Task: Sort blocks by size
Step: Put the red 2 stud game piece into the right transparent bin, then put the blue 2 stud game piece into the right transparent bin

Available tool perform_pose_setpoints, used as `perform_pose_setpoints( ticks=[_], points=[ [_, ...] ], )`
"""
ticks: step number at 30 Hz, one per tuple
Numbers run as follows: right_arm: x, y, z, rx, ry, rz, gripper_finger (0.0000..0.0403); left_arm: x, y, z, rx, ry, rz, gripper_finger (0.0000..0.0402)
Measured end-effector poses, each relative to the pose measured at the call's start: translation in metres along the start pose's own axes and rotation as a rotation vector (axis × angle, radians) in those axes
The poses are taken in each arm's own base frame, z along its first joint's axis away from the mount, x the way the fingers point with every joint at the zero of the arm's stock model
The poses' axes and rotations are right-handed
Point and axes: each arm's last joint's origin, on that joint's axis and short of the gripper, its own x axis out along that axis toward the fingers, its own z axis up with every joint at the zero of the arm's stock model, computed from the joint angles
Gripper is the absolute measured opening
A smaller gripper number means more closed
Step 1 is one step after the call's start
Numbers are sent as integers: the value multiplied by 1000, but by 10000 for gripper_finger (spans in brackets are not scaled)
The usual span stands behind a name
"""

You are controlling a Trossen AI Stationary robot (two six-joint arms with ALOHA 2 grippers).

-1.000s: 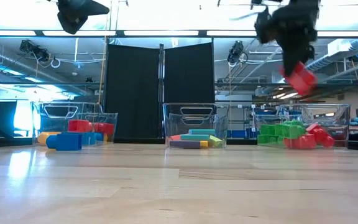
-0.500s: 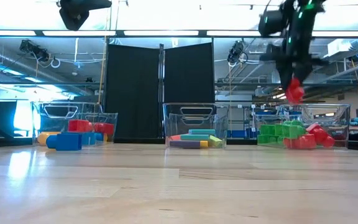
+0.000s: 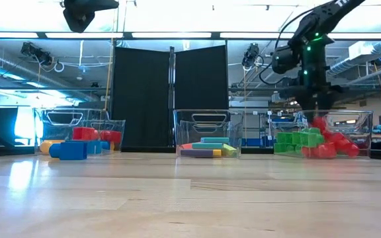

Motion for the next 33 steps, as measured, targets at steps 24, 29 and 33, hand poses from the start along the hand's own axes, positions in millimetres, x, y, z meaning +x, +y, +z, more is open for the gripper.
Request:
perform_pose_setpoints(
  ticks=[24, 29, 33],
  points=[
    [-109, -13, -78, -142, -421, 517, 214, 0, -4, 8, 52, -80, -31, 234],
    [-124, 2, -107, -296, -544, 726, 205, 0, 0, 6, 62, -87, 54, 234],
    [-116, 21, -130, -455, -548, 850, 197, -1, 6, 1, 95, -71, 190, 234]
  ],
)
